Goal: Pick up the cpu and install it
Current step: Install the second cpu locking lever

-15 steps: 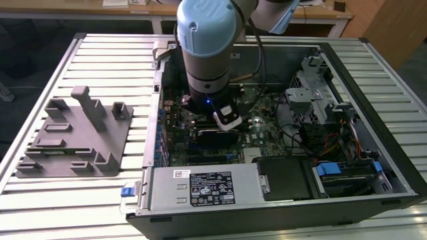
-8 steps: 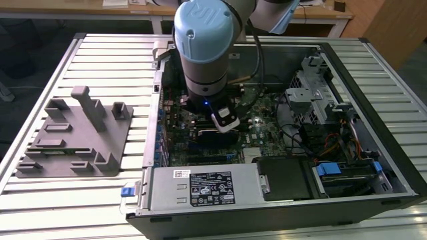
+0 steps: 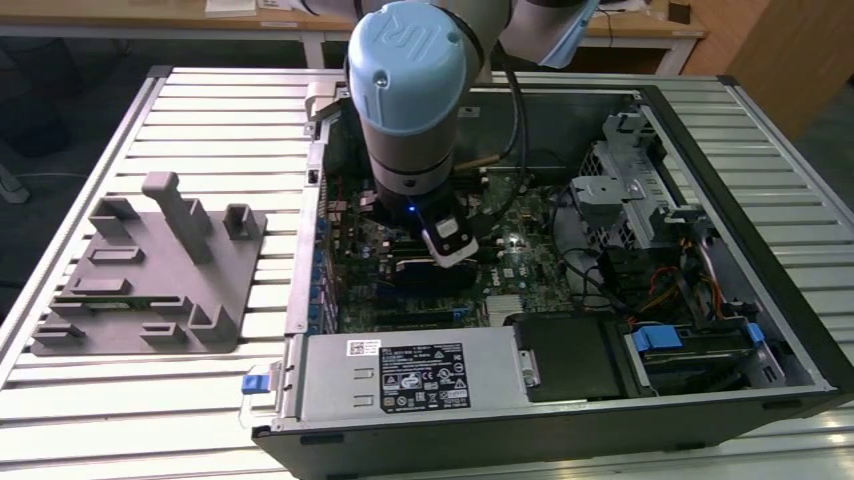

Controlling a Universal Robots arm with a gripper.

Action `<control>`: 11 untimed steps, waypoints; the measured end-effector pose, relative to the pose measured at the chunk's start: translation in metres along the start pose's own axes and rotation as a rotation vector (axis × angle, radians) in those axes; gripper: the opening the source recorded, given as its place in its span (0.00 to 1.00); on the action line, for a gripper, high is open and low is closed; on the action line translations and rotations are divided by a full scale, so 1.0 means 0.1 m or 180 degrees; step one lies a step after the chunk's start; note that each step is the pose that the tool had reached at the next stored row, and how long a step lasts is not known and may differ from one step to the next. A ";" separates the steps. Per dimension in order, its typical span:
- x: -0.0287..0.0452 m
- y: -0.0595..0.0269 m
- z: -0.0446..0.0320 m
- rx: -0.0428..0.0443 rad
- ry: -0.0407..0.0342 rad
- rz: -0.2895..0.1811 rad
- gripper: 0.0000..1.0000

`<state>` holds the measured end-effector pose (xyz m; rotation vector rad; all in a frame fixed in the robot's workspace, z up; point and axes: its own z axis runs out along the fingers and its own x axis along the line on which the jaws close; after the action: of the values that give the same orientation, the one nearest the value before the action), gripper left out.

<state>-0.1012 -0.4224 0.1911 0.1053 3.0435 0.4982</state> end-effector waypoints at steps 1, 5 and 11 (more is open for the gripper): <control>0.000 -0.001 0.005 -0.0008 0.0000 0.0000 0.11; 0.003 -0.010 0.028 -0.0014 0.0001 0.0001 0.11; 0.005 -0.013 0.036 -0.0014 0.0001 0.0001 0.11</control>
<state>-0.1016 -0.4224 0.1872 0.1054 3.0426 0.5048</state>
